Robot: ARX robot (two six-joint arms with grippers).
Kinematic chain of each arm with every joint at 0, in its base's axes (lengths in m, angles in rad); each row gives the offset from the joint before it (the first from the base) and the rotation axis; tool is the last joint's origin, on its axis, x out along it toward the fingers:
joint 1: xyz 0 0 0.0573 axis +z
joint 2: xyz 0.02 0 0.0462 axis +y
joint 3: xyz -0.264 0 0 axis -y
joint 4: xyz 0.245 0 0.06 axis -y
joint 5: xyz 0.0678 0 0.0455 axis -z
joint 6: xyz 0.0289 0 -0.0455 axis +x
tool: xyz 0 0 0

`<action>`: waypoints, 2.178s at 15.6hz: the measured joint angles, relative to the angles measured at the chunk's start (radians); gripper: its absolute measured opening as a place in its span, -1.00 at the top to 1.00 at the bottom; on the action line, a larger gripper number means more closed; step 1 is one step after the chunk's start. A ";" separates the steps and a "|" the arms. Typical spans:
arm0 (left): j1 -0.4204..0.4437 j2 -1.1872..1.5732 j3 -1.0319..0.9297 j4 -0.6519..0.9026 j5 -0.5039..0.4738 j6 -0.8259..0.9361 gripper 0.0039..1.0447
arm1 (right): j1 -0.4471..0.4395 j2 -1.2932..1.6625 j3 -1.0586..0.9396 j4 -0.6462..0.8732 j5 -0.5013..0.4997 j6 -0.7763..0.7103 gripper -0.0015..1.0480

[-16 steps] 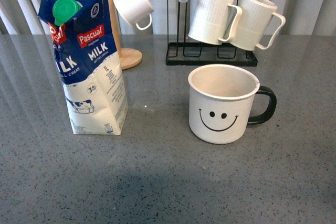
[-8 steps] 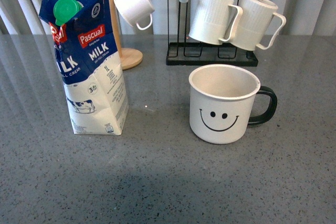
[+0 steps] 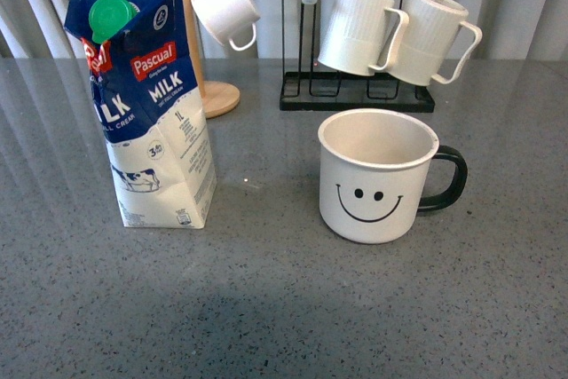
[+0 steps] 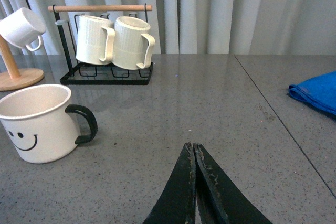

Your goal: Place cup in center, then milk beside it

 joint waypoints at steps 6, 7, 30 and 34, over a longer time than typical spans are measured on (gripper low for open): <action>0.000 0.000 0.000 0.000 0.000 0.000 -0.88 | 0.000 0.000 0.000 0.000 0.000 0.000 -0.43; 0.000 0.000 0.000 0.000 0.000 0.000 -0.88 | 0.000 0.000 0.000 0.001 0.000 0.000 -0.67; -0.295 0.968 0.495 0.336 -0.077 -0.097 -0.88 | 0.000 0.000 0.000 0.001 -0.001 -0.001 -0.87; -0.332 1.177 0.590 0.384 -0.108 -0.093 -0.88 | 0.000 0.000 0.000 0.001 -0.001 -0.001 -0.87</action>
